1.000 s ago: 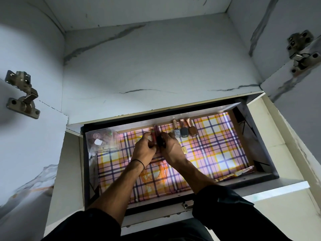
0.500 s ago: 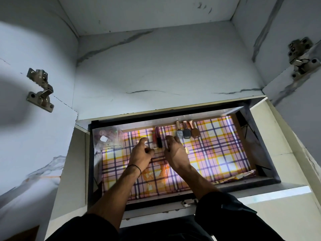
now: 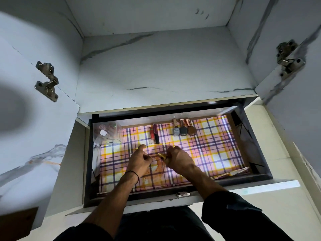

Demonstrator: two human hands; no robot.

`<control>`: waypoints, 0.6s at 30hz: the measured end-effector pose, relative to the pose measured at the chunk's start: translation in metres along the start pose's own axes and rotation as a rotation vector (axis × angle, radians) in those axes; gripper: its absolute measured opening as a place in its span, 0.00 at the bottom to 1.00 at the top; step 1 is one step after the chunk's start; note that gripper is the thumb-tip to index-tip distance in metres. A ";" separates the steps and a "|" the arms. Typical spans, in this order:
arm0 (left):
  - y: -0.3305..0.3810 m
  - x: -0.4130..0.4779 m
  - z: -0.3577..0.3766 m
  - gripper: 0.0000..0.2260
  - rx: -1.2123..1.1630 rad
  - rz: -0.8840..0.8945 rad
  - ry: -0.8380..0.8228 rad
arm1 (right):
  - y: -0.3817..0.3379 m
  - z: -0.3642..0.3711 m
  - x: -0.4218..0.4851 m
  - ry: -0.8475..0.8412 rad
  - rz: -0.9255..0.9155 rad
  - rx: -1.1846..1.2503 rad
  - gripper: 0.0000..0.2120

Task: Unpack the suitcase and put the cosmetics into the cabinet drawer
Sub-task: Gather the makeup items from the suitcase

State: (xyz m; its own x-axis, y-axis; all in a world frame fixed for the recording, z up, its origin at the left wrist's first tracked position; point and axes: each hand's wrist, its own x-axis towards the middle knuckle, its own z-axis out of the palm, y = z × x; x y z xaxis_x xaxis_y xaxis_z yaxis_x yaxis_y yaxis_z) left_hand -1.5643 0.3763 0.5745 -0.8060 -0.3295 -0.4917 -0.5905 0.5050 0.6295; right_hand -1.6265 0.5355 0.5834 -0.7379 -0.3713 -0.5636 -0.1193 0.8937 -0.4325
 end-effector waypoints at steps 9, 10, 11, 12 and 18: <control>-0.018 -0.014 -0.014 0.18 0.090 -0.001 -0.134 | -0.034 0.031 -0.001 -0.274 0.022 0.169 0.08; -0.019 -0.017 -0.015 0.19 0.088 0.004 -0.135 | -0.035 0.031 -0.002 -0.314 0.017 0.195 0.07; -0.021 -0.020 -0.016 0.19 0.080 0.006 -0.132 | -0.036 0.030 -0.004 -0.350 0.006 0.205 0.07; -0.022 -0.023 -0.017 0.18 0.074 0.008 -0.129 | -0.036 0.029 -0.005 -0.373 -0.015 0.201 0.06; -0.026 -0.029 -0.016 0.10 0.137 -0.001 -0.200 | -0.024 0.029 -0.002 -0.348 -0.015 0.179 0.08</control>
State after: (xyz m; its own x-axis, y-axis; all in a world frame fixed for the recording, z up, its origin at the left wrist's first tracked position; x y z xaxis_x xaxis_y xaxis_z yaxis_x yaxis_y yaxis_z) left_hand -1.5266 0.3602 0.5815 -0.7734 -0.1719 -0.6102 -0.5690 0.6127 0.5485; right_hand -1.6023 0.5077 0.5744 -0.4641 -0.4744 -0.7480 0.0126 0.8408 -0.5411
